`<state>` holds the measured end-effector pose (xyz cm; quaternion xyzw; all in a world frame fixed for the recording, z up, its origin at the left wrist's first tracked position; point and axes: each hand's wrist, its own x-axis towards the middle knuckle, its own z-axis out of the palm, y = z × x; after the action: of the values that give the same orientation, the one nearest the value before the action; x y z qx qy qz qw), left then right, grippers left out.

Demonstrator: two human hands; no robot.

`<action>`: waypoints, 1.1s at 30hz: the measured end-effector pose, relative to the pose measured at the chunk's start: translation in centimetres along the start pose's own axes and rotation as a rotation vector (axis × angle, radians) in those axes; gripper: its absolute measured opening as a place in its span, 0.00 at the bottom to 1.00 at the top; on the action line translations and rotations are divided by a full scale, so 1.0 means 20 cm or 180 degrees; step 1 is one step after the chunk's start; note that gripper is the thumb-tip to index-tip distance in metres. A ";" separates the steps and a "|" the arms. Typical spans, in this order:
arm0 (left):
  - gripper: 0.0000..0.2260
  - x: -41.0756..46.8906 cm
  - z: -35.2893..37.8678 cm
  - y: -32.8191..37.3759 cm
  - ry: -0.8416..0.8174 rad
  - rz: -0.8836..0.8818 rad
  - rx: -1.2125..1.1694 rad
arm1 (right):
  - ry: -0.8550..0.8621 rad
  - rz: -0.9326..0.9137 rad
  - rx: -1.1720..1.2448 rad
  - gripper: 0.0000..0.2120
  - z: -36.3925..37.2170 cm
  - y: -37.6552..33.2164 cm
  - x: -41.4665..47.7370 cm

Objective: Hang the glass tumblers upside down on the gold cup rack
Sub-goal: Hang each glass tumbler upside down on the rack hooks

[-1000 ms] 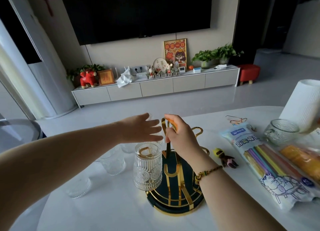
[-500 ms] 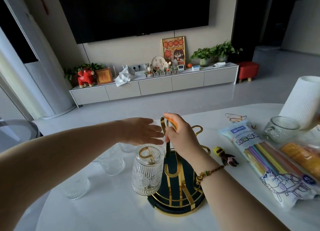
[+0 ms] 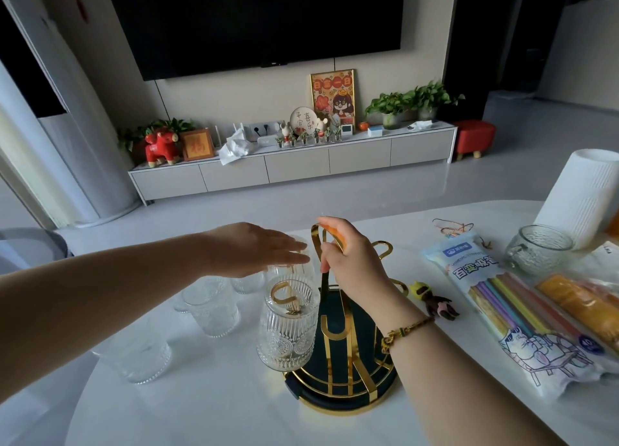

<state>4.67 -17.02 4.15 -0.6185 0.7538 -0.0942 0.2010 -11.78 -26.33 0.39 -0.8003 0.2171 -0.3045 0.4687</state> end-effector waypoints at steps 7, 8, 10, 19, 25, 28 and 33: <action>0.13 -0.01 -0.02 0.09 0.1269 -0.1771 -0.2991 | 0.0010 0.0008 -0.0017 0.18 0.00 0.00 0.00; 0.12 0.00 -0.01 0.09 0.1370 -0.1997 -0.3333 | 0.0022 0.0008 -0.0021 0.18 0.00 0.00 0.00; 0.17 0.03 0.00 0.10 0.1214 -0.2351 -0.3780 | 0.0038 0.0020 -0.0018 0.18 0.00 -0.01 0.00; 0.36 0.21 -0.05 0.13 0.0051 -0.2654 -0.3064 | 0.0153 0.0028 0.0034 0.18 0.01 0.01 0.01; 0.32 0.21 -0.05 0.11 0.0027 -0.2392 -0.2502 | 0.0168 0.0004 0.0072 0.17 0.01 0.01 0.00; 0.32 0.16 -0.06 0.10 0.0102 -0.2345 -0.2956 | 0.0172 0.0048 0.0152 0.17 0.01 0.00 -0.01; 0.21 -0.06 -0.04 0.11 0.1354 -0.2741 -0.3777 | 0.0185 0.0183 0.0075 0.18 0.01 -0.03 -0.02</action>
<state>2.52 -15.45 4.24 -0.8307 0.3929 0.1394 -0.3690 -11.87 -25.76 0.69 -0.7789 0.2500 -0.3166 0.4801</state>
